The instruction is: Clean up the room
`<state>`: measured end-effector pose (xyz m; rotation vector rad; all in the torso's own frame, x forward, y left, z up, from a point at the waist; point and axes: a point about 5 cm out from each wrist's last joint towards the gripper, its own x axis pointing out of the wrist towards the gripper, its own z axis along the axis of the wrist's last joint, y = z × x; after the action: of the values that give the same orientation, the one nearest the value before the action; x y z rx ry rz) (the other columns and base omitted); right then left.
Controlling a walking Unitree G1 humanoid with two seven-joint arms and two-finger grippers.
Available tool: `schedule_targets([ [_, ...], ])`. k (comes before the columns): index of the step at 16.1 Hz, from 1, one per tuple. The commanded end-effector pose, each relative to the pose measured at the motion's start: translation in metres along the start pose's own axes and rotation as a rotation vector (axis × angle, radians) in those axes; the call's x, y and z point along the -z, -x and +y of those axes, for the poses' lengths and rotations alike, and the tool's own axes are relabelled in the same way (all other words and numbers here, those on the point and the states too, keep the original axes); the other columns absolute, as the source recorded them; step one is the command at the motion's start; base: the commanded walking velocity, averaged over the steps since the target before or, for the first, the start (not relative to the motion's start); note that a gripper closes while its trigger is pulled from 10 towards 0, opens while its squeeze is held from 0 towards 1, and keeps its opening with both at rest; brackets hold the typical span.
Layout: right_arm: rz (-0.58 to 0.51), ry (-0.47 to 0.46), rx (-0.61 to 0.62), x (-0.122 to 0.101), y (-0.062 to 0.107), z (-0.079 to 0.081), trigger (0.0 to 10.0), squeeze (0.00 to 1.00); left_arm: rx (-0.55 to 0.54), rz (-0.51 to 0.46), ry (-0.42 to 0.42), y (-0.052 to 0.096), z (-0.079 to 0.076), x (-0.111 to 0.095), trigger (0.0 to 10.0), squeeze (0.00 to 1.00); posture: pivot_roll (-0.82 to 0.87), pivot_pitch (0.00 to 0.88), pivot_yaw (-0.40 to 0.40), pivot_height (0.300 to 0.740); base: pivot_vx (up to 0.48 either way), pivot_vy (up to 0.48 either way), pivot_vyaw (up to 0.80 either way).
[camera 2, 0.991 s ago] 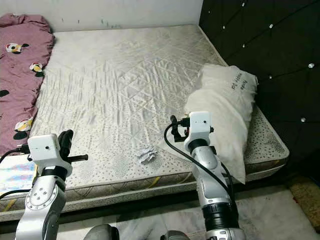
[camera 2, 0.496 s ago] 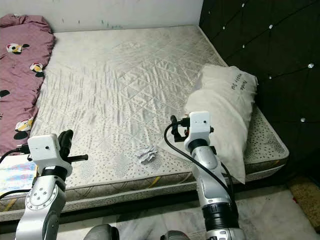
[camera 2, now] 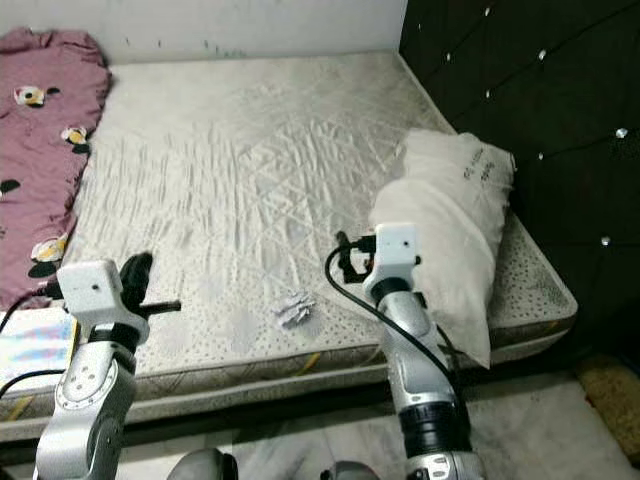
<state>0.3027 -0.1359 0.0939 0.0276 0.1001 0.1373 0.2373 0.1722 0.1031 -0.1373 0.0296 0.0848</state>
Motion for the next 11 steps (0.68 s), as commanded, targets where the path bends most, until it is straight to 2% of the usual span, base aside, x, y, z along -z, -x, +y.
schedule_targets([
  [1, -0.008, -0.004, 0.005, -0.0019, -0.0010, -0.0022, 10.0, 0.00, 0.005, 0.001, 0.003, 0.0010, 0.0016, 0.0002, 10.0, 1.00, -0.04, 0.070, -0.008, 0.740, 0.000, 0.000, 0.00],
  [4, -0.003, -0.003, 0.008, -0.0015, -0.0013, -0.0023, 10.0, 0.00, -0.017, 0.006, -0.028, 0.0004, 0.0024, 0.0006, 10.0, 1.00, -0.04, 0.071, -0.009, 0.740, 0.000, 0.000, 0.00],
  [5, 0.002, -0.005, 0.016, -0.0002, -0.0016, -0.0030, 10.0, 0.00, -0.012, 0.003, -0.018, -0.0001, 0.0026, 0.0008, 10.0, 0.82, -0.03, 0.071, -0.009, 0.740, 0.000, 0.000, 0.00],
  [6, -0.001, -0.004, 0.006, 0.0002, -0.0015, -0.0026, 10.0, 0.00, 0.001, -0.002, 0.002, 0.0004, 0.0023, 0.0004, 10.0, 1.00, -0.04, 0.070, -0.009, 0.740, 0.000, 0.000, 0.00],
  [7, -0.005, 0.000, 0.003, 0.0000, -0.0011, -0.0023, 10.0, 0.00, 0.036, -0.015, 0.044, 0.0014, 0.0000, -0.0010, 10.0, 1.00, -0.04, 0.069, -0.008, 0.740, 0.000, 0.000, 0.00],
  [8, -0.002, 0.002, 0.008, 0.0004, -0.0008, -0.0026, 10.0, 0.00, 0.035, -0.016, 0.022, 0.0017, 0.0001, -0.0013, 10.0, 1.00, -0.04, 0.067, -0.008, 0.740, 0.000, 0.000, 0.00],
  [11, 0.003, -0.004, 0.006, 0.0020, 0.0003, -0.0023, 10.0, 0.00, 0.043, -0.012, 0.042, 0.0023, -0.0024, -0.0004, 10.0, 1.00, -0.04, 0.066, -0.007, 0.740, 0.000, 0.000, 0.00],
])
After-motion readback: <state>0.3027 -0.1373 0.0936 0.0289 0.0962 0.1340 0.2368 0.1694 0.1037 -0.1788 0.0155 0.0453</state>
